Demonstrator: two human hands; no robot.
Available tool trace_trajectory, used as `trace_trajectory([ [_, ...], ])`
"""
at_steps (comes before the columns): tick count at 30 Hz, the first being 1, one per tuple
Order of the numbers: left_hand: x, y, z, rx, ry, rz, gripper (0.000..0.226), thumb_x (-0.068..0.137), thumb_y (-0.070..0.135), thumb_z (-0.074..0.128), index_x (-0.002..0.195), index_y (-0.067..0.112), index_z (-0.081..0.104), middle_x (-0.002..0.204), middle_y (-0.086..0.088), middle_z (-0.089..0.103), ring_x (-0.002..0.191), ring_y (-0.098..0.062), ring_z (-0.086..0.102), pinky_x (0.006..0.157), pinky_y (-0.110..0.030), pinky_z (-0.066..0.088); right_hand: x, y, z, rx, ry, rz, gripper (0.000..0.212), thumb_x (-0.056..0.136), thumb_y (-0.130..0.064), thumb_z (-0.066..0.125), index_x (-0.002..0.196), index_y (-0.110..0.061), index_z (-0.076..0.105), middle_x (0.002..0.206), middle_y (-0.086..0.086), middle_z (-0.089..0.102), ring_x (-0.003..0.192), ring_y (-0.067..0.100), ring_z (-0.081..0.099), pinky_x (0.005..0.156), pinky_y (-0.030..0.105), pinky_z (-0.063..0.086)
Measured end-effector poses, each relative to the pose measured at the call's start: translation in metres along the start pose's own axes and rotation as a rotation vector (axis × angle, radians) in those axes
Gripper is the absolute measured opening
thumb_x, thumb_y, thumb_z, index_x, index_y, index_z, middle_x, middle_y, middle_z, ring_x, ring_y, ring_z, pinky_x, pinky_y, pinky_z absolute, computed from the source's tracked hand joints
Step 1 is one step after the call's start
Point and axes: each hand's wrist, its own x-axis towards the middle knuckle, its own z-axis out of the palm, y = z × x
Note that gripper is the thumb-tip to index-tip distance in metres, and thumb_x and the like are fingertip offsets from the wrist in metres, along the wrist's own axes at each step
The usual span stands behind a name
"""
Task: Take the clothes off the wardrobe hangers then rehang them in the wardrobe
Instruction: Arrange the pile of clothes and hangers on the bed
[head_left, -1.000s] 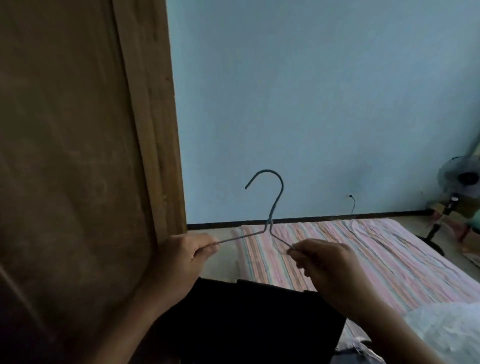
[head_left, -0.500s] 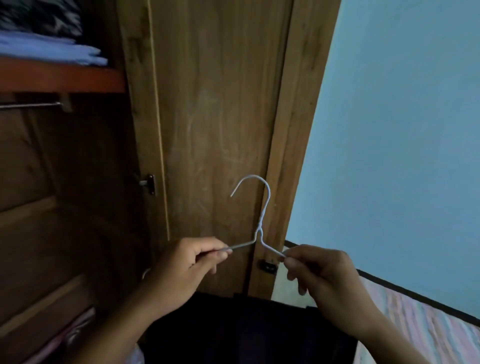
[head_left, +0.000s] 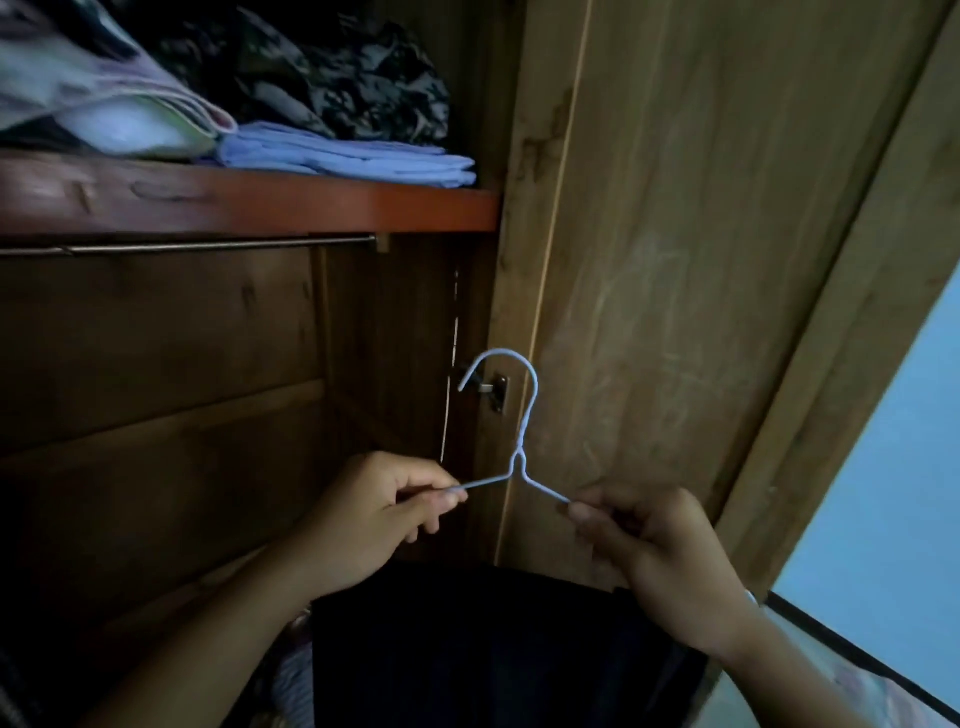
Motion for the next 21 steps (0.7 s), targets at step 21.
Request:
trace_trajectory([
  [21,-0.057,-0.084,-0.194,0.369,0.361,-0.302,0.009,0.075,0.037,0.071,0.084,0.033,0.071,0.083,0.014,0.072,0.083,-0.002,0.067,0.082,-0.039,0.054,0.114,-0.092,0.205,0.272,-0.434,0.058,0.022,0.088,0.005,0.061,0.073,-0.008,0.071,0.061,0.009,0.069,0.051,0.015,0.058,0.054,0.023,0.046],
])
